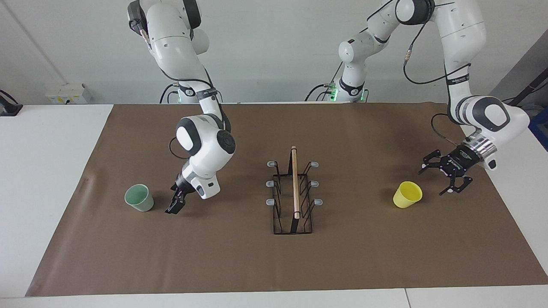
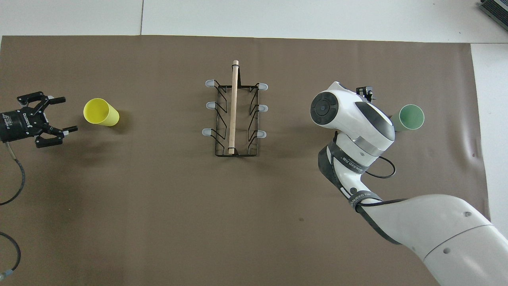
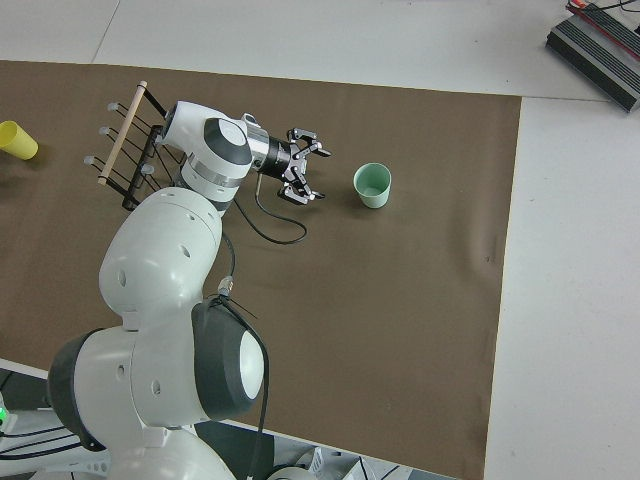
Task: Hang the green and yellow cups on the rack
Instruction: 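Lower the right gripper onto the green cup while the left gripper approaches the yellow cup, then close the left gripper on the yellow cup while the right gripper grasps the green cup, then lift the green cup with the right gripper and carry it toward the rack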
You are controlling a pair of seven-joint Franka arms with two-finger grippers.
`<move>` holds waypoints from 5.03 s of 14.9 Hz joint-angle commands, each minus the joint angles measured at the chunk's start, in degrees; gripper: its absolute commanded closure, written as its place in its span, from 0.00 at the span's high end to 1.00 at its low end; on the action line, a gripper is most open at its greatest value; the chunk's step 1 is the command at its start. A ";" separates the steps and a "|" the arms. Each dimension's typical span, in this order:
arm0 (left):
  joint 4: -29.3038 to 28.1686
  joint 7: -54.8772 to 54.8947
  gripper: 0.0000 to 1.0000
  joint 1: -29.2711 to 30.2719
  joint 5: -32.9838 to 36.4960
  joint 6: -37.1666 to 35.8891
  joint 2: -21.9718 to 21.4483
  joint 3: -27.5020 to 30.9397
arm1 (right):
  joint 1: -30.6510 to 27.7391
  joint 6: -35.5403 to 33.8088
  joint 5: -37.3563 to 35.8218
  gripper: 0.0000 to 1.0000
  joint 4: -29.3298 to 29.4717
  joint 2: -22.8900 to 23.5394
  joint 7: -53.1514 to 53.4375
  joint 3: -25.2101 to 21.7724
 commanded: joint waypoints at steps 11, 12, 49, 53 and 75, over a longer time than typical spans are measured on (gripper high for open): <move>-9.48 18.13 1.00 1.62 -17.11 -1.23 1.04 -0.73 | -3.57 6.09 -12.58 1.00 -8.80 -3.24 0.32 0.37; -9.92 18.65 1.00 1.36 -17.64 -1.23 1.22 -0.73 | -3.57 6.01 -13.55 1.00 -9.24 -3.51 0.31 0.29; -8.61 22.43 0.96 -5.06 -32.76 3.69 5.70 -0.47 | -12.36 12.33 -7.86 0.00 -11.36 -8.69 -1.53 1.78; -8.34 22.43 0.95 -6.02 -33.55 4.65 5.79 -0.47 | -11.92 12.33 1.98 0.00 -8.82 -8.69 -1.27 1.78; -5.53 21.12 0.00 -13.41 -9.69 23.81 -7.21 -0.29 | -11.57 18.56 69.92 0.00 -5.03 -17.92 9.37 12.50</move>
